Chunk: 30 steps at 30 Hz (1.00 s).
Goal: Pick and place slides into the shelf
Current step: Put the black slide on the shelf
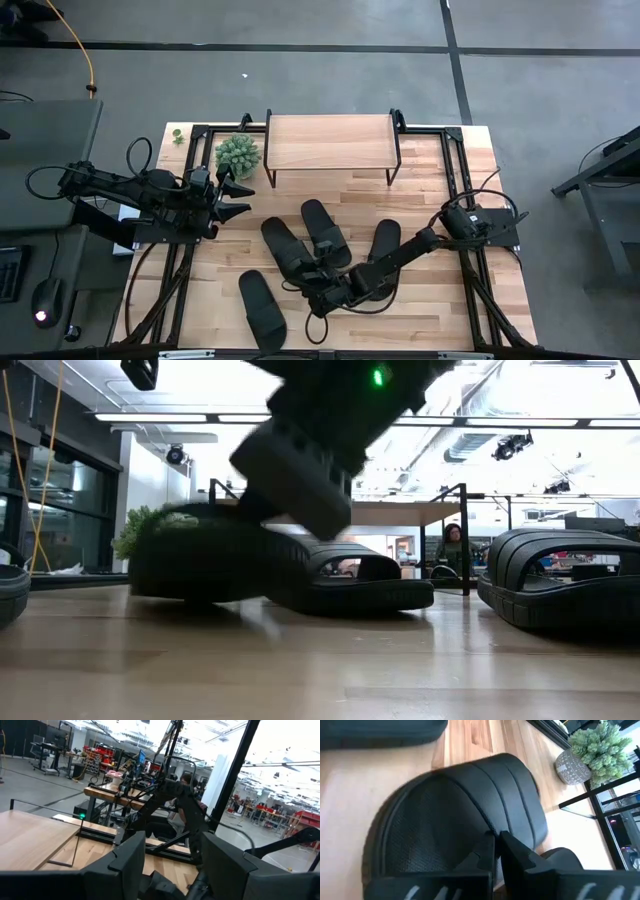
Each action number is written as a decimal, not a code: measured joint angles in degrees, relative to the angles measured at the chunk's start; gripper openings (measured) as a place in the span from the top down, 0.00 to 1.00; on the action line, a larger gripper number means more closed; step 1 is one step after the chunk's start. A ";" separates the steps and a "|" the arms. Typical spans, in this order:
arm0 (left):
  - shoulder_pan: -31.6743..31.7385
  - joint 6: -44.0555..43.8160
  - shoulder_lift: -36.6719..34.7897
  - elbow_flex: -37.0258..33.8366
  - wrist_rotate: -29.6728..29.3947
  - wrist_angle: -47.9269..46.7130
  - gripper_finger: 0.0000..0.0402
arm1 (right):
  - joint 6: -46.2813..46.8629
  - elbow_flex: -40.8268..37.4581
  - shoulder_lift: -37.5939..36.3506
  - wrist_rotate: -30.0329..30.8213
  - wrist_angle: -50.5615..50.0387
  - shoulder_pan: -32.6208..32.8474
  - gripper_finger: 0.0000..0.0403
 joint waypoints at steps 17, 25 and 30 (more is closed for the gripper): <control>-0.02 5.58 -0.20 0.00 0.01 -1.65 0.56 | 2.36 9.11 -1.18 0.05 -17.48 -3.02 1.00; -0.01 11.66 -2.19 0.00 0.31 -4.56 0.56 | 2.50 9.39 -6.56 -0.55 -20.84 -4.84 1.00; -0.02 14.65 -5.76 0.00 0.44 -8.29 0.56 | 2.22 9.39 -10.09 -0.44 -21.89 -5.04 1.00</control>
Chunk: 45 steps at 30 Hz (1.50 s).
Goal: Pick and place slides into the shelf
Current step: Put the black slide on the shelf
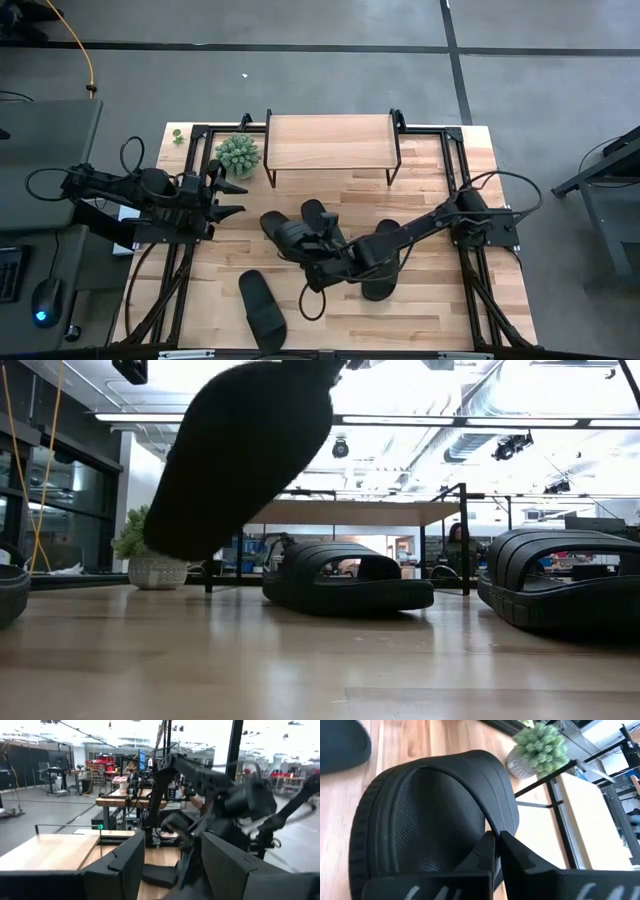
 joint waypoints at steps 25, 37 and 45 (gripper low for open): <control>0.00 10.88 -4.83 0.00 0.02 -14.95 0.56 | -1.64 0.00 -16.15 -6.86 -1.25 0.52 1.00; 0.00 10.96 -4.79 0.00 1.71 -15.86 0.43 | -7.77 0.00 -23.89 -7.66 5.85 4.67 1.00; 0.00 10.93 -4.21 0.00 4.15 -11.34 0.36 | -17.71 0.00 -24.22 -13.07 19.61 4.90 1.00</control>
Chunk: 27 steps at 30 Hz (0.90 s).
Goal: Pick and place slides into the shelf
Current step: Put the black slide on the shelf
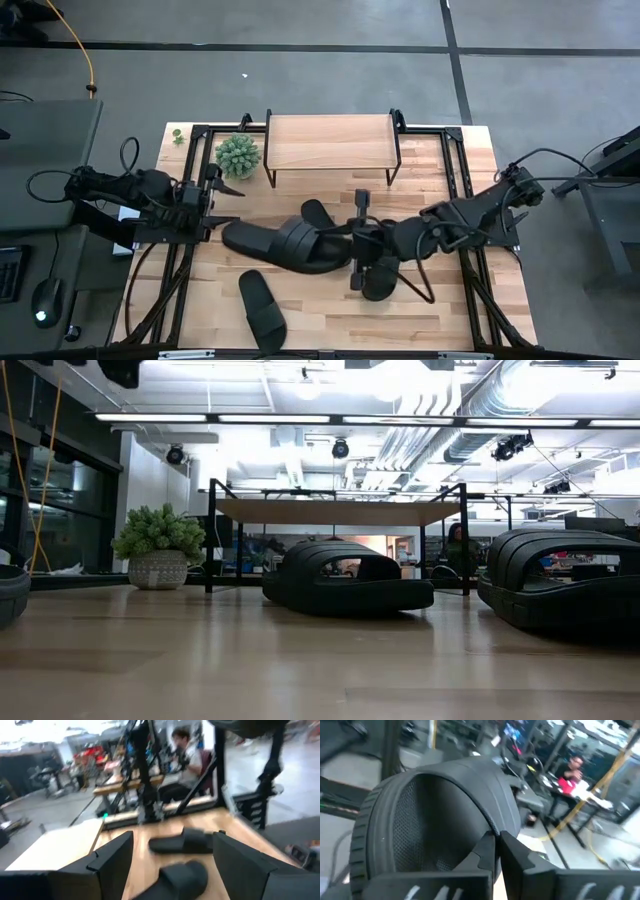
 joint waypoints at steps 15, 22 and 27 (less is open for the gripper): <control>-0.02 1.25 7.91 0.00 11.65 16.26 0.41 | -4.45 -0.02 1.60 -12.79 10.25 -6.72 1.00; -0.02 1.93 12.71 0.00 15.24 23.01 0.41 | -5.39 -0.02 4.52 -16.02 13.86 -8.82 1.00; 0.00 2.36 14.52 0.00 18.58 26.78 0.41 | -5.61 -0.04 5.97 -16.09 14.57 -9.49 1.00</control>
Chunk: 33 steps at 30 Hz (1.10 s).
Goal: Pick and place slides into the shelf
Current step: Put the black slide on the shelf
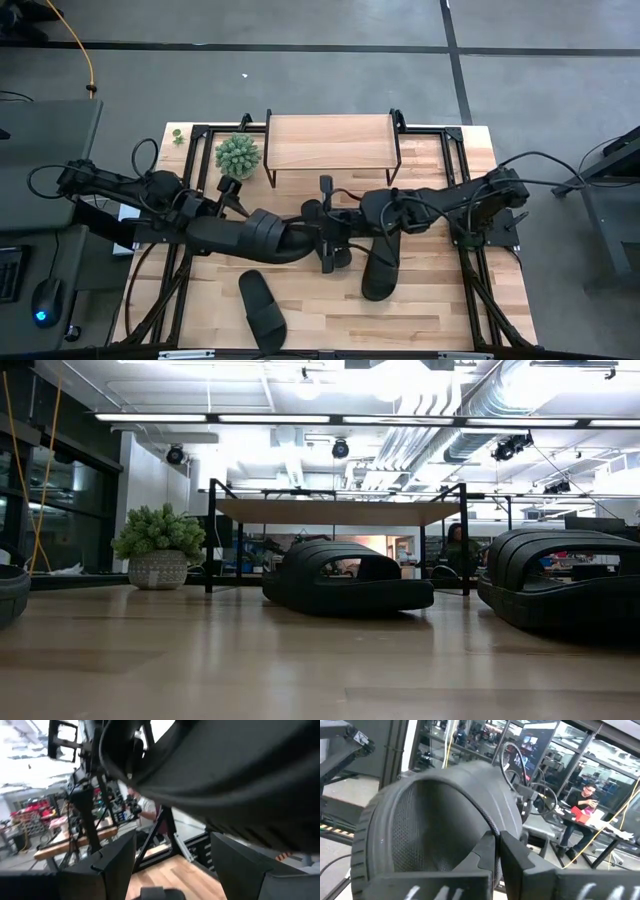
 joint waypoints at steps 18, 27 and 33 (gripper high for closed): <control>-0.02 -0.58 -0.05 0.00 6.10 4.05 0.41 | 0.90 -0.27 2.95 -0.35 1.38 -1.36 1.00; -0.04 -1.09 -0.10 0.00 9.22 5.24 0.41 | 1.36 -0.91 4.40 -1.11 2.46 -1.97 1.00; -0.04 -1.09 -0.15 0.00 9.57 5.48 0.41 | 2.67 -0.94 5.59 -1.33 1.70 -2.49 1.00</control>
